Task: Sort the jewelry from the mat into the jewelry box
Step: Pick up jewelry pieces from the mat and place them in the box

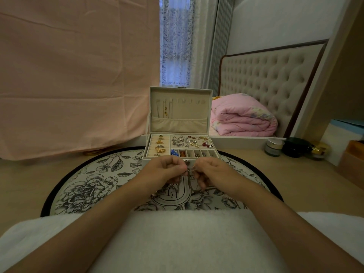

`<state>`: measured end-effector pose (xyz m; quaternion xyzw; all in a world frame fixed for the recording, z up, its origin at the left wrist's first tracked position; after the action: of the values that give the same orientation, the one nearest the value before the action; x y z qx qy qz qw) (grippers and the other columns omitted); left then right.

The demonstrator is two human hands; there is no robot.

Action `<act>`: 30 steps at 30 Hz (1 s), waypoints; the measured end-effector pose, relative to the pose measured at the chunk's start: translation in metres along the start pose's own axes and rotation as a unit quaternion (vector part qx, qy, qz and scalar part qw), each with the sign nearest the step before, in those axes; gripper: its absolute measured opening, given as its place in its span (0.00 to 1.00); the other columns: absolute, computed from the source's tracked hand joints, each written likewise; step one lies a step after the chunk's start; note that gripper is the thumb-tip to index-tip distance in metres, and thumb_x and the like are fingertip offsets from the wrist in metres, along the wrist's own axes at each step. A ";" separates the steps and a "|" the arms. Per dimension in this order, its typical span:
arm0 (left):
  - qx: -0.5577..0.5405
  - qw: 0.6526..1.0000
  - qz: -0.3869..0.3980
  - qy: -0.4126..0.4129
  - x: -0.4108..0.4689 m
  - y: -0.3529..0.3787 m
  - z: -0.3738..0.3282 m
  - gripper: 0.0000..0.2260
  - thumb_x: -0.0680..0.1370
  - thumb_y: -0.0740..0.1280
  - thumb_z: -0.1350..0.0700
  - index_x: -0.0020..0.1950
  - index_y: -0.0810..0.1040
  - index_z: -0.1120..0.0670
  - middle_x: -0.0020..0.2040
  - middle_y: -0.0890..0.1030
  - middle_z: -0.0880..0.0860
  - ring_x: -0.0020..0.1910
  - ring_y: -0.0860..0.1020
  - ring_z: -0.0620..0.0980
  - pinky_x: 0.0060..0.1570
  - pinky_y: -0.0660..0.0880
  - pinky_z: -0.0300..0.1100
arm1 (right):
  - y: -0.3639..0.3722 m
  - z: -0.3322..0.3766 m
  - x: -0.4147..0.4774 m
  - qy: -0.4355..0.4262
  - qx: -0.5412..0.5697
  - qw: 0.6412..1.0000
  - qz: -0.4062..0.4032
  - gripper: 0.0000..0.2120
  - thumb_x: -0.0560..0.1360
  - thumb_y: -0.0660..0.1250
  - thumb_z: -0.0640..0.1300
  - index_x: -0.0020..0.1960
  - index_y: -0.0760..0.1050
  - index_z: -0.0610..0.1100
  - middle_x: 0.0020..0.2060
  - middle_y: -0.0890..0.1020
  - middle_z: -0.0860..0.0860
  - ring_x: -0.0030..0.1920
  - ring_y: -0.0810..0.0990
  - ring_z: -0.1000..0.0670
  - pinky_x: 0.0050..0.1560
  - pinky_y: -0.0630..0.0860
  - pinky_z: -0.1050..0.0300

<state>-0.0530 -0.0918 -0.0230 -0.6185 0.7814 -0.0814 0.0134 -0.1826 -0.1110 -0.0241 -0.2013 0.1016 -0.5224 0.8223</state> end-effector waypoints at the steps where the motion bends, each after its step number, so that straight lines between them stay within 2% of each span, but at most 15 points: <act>1: 0.003 1.000 0.000 0.002 0.001 -0.002 0.000 0.03 0.79 0.68 0.60 0.51 0.81 0.57 0.43 0.85 0.52 0.41 0.79 0.48 0.47 0.79 0.38 | -0.003 0.003 -0.001 -0.015 0.001 1.000 -0.008 0.15 0.84 0.59 0.46 0.41 0.75 0.42 0.36 0.77 0.45 0.33 0.75 0.50 0.38 0.75 0.58; 5: 0.050 0.999 0.009 0.018 0.001 -0.006 -0.002 0.07 0.80 0.66 0.61 0.56 0.82 0.53 0.45 0.86 0.52 0.44 0.81 0.47 0.52 0.78 0.40 | -0.017 0.002 0.000 -0.038 0.001 0.998 -0.051 0.10 0.80 0.68 0.47 0.44 0.83 0.43 0.34 0.81 0.44 0.34 0.76 0.49 0.42 0.75 0.55; 8: 0.119 0.992 0.014 0.033 -0.001 -0.005 -0.004 0.09 0.79 0.68 0.59 0.56 0.83 0.48 0.46 0.86 0.50 0.48 0.83 0.45 0.56 0.77 0.40 | -0.017 0.001 0.001 -0.027 0.069 0.995 -0.066 0.08 0.80 0.68 0.44 0.45 0.84 0.43 0.31 0.81 0.47 0.33 0.76 0.50 0.41 0.75 0.57; 11: 0.137 0.990 -0.005 0.030 0.000 -0.007 -0.002 0.07 0.78 0.71 0.58 0.51 0.85 0.47 0.47 0.86 0.49 0.49 0.83 0.48 0.57 0.78 0.43 | -0.005 -0.006 0.002 0.009 0.185 0.983 -0.020 0.10 0.82 0.63 0.41 0.46 0.80 0.40 0.33 0.80 0.50 0.32 0.74 0.52 0.39 0.74 0.57; 14: 0.121 0.992 -0.026 0.024 0.003 -0.011 -0.001 0.04 0.77 0.71 0.59 0.48 0.85 0.51 0.46 0.86 0.55 0.44 0.82 0.53 0.56 0.79 0.50 | 0.009 -0.012 -0.001 0.053 0.208 0.975 0.048 0.13 0.84 0.58 0.47 0.43 0.74 0.45 0.35 0.74 0.50 0.32 0.71 0.51 0.37 0.70 0.55; 18: 0.137 0.989 -0.045 0.017 0.004 -0.014 0.002 0.03 0.78 0.69 0.60 0.47 0.83 0.54 0.41 0.85 0.53 0.38 0.80 0.49 0.52 0.79 0.47 | 0.013 -0.020 -0.003 0.097 0.190 0.974 0.073 0.20 0.85 0.54 0.53 0.36 0.66 0.49 0.32 0.69 0.51 0.32 0.67 0.51 0.37 0.64 0.55; 21: 0.151 0.988 -0.029 0.015 0.004 -0.008 0.002 0.04 0.80 0.67 0.59 0.47 0.81 0.54 0.35 0.81 0.50 0.36 0.74 0.50 0.42 0.73 0.41 | 0.013 -0.024 -0.003 0.106 0.205 0.970 0.078 0.22 0.82 0.59 0.57 0.32 0.65 0.49 0.33 0.70 0.51 0.33 0.68 0.50 0.39 0.65 0.55; 24: 0.167 0.986 -0.007 0.016 0.005 0.000 0.004 0.05 0.81 0.65 0.61 0.47 0.78 0.53 0.29 0.78 0.42 0.33 0.72 0.46 0.34 0.70 0.36 | 0.006 -0.022 -0.002 0.096 0.277 0.955 0.052 0.21 0.75 0.66 0.55 0.29 0.65 0.48 0.36 0.75 0.48 0.35 0.72 0.49 0.41 0.68 0.54; 27: 0.175 0.984 -0.013 0.017 0.007 -0.001 0.009 0.06 0.81 0.65 0.62 0.47 0.76 0.52 0.29 0.78 0.43 0.32 0.73 0.46 0.35 0.71 0.39 | -0.002 -0.017 -0.003 0.084 0.346 0.934 0.034 0.17 0.75 0.65 0.50 0.30 0.69 0.46 0.40 0.81 0.45 0.35 0.75 0.48 0.40 0.70 0.53; 30: 0.207 0.978 -0.017 0.018 0.008 -0.004 0.012 0.06 0.80 0.66 0.61 0.47 0.77 0.51 0.33 0.78 0.45 0.31 0.75 0.42 0.35 0.72 0.36 | -0.006 -0.022 -0.006 0.121 0.326 0.937 0.040 0.13 0.78 0.63 0.49 0.37 0.73 0.45 0.32 0.77 0.48 0.31 0.72 0.50 0.36 0.68 0.55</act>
<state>-0.0496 -0.1016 -0.0333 -0.6140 0.7372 -0.2527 0.1256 -0.1983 -0.1128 -0.0418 0.1462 0.0323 -0.5139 0.8447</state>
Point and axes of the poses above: each hand's wrist, its own x-axis towards the middle knuckle, its own y-axis out of the palm, z = x × y, the point moved 10 cm from there along x, towards the middle knuckle
